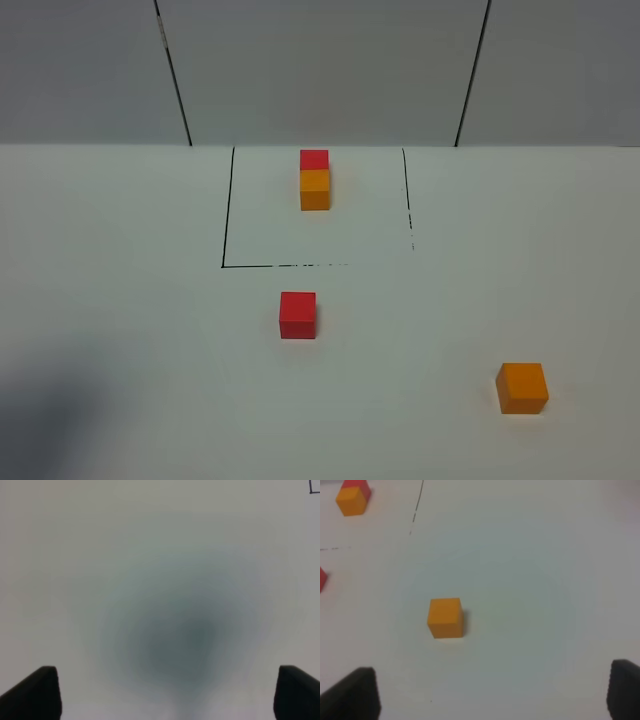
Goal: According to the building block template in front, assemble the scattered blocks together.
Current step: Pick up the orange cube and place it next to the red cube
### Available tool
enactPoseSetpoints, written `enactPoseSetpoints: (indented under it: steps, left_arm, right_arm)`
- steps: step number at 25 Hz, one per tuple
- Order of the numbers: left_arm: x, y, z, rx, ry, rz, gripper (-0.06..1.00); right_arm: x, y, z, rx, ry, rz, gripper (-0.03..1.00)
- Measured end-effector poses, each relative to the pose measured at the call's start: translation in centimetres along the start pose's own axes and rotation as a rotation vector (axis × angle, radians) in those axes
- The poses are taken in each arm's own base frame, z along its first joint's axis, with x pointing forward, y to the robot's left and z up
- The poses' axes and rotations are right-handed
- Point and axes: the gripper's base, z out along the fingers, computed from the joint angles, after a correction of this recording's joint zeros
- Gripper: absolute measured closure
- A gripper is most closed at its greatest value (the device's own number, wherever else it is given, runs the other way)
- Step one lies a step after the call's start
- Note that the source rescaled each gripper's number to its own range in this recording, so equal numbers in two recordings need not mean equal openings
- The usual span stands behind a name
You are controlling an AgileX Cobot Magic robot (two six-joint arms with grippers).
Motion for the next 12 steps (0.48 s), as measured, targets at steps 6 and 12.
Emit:
enactPoseSetpoints:
  steps: [6,12]
  left_arm:
    - [6.5,-0.2,-2.5,0.007,-0.232,-0.021,0.16]
    - [11.3,-0.7,-3.2,0.039,-0.342,-0.045,0.18]
  right_arm:
    - [0.0,0.0,0.0,0.0,0.0,0.0,0.16]
    - [0.0,0.0,0.0,0.0,0.0,0.0,0.16]
